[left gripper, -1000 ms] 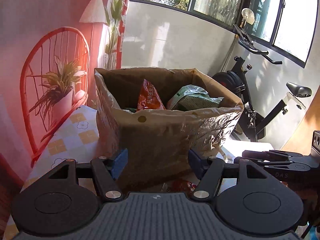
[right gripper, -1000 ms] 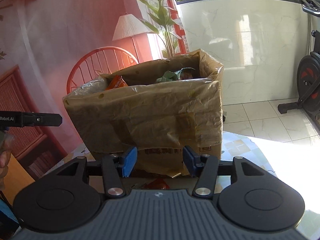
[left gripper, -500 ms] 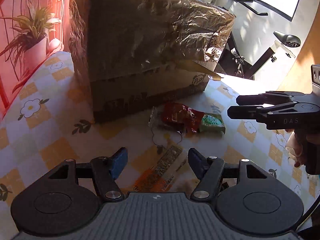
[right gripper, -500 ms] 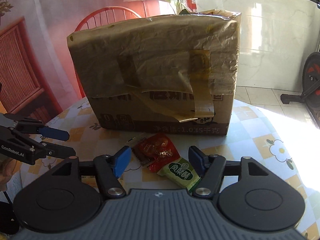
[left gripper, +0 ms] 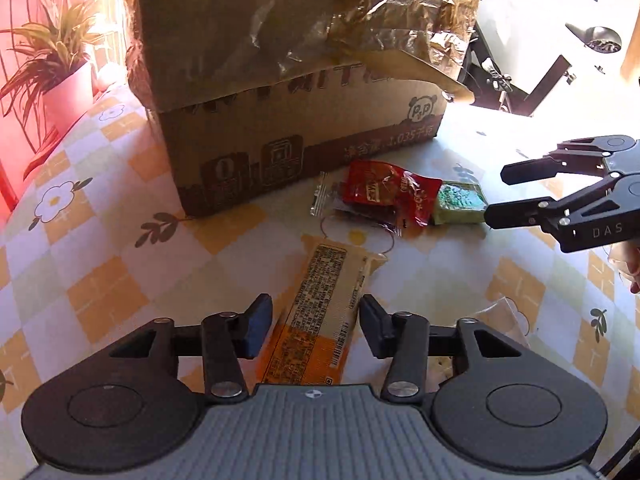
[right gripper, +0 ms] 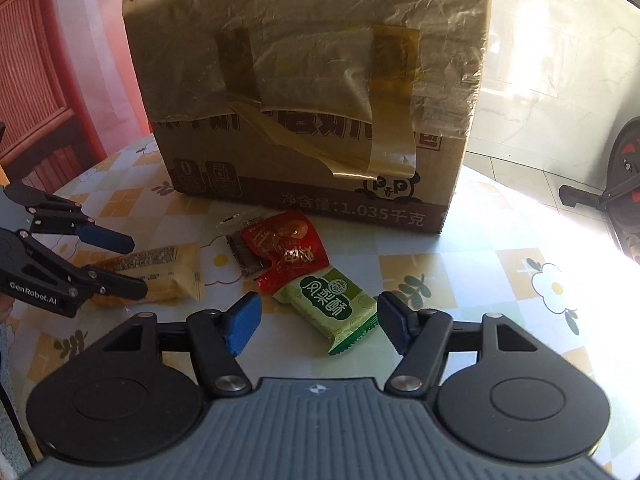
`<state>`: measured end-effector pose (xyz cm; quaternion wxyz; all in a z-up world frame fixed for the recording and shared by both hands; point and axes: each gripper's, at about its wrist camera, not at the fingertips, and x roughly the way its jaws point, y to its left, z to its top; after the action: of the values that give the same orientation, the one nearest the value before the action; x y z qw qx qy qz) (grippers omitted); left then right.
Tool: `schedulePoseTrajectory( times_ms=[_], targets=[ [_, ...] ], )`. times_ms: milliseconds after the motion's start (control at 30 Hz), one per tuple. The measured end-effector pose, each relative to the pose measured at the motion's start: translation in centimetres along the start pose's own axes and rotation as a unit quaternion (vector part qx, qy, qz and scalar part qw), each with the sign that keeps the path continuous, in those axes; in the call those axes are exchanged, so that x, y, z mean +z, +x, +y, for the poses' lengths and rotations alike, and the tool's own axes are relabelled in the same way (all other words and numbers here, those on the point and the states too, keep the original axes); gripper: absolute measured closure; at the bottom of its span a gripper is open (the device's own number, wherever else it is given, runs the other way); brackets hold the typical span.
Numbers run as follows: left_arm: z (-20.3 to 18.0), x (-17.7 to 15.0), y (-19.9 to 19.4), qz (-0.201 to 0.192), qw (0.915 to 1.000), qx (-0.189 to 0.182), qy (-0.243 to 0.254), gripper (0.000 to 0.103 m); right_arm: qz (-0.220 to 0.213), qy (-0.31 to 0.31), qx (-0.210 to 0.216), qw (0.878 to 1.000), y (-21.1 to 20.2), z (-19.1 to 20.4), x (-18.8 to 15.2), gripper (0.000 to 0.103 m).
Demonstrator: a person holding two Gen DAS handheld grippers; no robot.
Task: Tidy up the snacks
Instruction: 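Move both tools back down to the snacks beside the box, then grasp the long orange-and-brown bar with the left tool while the right tool grasps the green packet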
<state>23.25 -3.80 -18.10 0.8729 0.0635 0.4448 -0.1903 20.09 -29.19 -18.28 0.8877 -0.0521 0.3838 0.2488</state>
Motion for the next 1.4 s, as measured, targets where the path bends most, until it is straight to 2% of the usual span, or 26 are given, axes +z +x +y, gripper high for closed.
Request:
schedulePoseTrajectory(
  times_ms=[100, 200, 400, 467, 533, 600, 667, 733, 967, 1167, 1400],
  targets=[
    [1.1, -0.4, 0.4, 0.006, 0.9991, 0.024, -0.036, 0.061, 0.014, -0.04, 0.001, 0.999, 1.2, 0.3, 0.2, 0.035],
    [2.2, -0.9, 0.1, -0.002, 0.9975, 0.024, -0.067, 0.062, 0.022, -0.061, -0.005, 0.998, 2.5, 0.3, 0.6, 0.03],
    [2.8, -1.1, -0.3, -0.012, 0.9942, 0.023, -0.104, 0.062, 0.036, -0.053, 0.013, 0.998, 4.9, -0.2, 1.2, 0.027],
    [2.9, -1.3, -0.5, -0.016, 0.9934, 0.025, -0.111, 0.062, 0.036, -0.043, 0.017, 0.998, 5.2, -0.2, 1.0, 0.03],
    [2.8, -1.5, -0.5, -0.02, 0.9925, 0.027, -0.118, 0.062, 0.025, -0.025, 0.02, 0.999, 5.1, -0.1, 0.4, 0.03],
    [2.7, -1.6, -0.4, -0.023, 0.9923, 0.031, -0.118, 0.062, 0.01, -0.017, 0.016, 1.0, 4.6, 0.1, -0.2, 0.036],
    [2.4, -1.6, -0.4, -0.025, 0.9923, 0.036, -0.116, 0.062, -0.005, -0.007, 0.01, 1.0, 4.0, 0.3, -0.8, 0.051],
    [2.3, -1.7, -0.5, -0.027, 0.9923, 0.04, -0.114, 0.062, -0.018, 0.011, 0.008, 1.0, 3.5, 0.2, -1.4, 0.059],
    [2.4, -1.9, -0.6, -0.028, 0.9922, 0.04, -0.114, 0.062, -0.08, 0.071, 0.01, 0.994, 2.7, 0.4, -3.6, 0.061],
    [2.2, -1.8, -0.6, -0.026, 0.9923, 0.045, -0.112, 0.062, -0.097, 0.111, -0.01, 0.989, 2.0, -0.1, -4.3, 0.062],
    [2.4, -2.3, -1.2, -0.028, 0.9913, 0.039, -0.123, 0.064, -0.122, 0.131, -0.006, 0.984, 1.0, -0.6, -5.1, 0.062]
  ],
)
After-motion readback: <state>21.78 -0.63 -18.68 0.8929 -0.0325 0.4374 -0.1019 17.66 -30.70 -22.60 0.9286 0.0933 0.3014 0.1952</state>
